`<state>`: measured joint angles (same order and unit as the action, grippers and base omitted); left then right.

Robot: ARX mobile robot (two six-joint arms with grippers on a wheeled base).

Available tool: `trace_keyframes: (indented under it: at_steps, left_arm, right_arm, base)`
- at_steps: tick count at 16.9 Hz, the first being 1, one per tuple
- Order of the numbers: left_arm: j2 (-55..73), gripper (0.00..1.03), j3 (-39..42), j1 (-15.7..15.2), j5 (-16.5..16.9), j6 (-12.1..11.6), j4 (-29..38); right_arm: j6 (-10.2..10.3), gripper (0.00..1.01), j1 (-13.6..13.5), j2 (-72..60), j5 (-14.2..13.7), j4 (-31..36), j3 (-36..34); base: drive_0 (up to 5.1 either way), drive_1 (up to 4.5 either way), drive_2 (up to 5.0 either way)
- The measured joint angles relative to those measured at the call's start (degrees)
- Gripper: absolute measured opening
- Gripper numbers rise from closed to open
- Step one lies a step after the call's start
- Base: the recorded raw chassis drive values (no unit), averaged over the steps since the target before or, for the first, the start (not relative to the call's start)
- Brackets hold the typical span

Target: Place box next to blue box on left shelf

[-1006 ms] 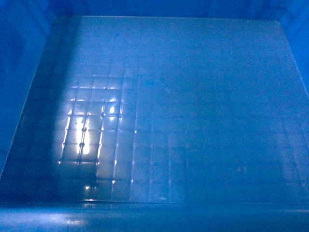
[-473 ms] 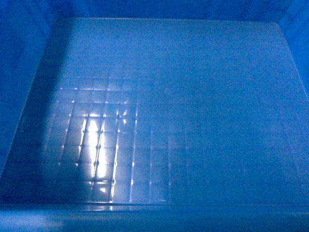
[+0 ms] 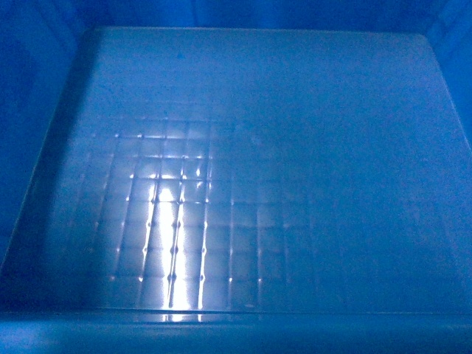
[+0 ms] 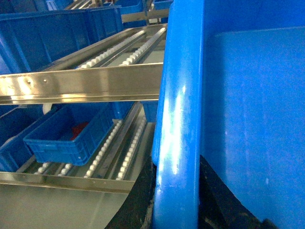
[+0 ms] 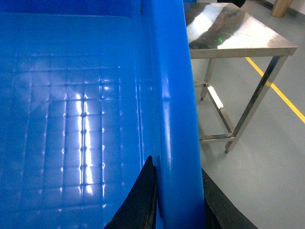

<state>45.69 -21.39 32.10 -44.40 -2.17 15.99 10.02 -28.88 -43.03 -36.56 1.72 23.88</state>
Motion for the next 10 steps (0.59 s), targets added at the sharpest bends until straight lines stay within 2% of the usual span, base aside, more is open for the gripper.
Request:
trace_keyframes:
  at_steps: [10]
  left_arm:
    - [-0.02, 0.16, 0.0, 0.0, -0.02, -0.09, 0.0]
  right_arm:
    - [0.07, 0.13, 0.0, 0.02, -0.04, 0.0, 0.0]
  base:
    - [-5.0, 2.45, 2.4]
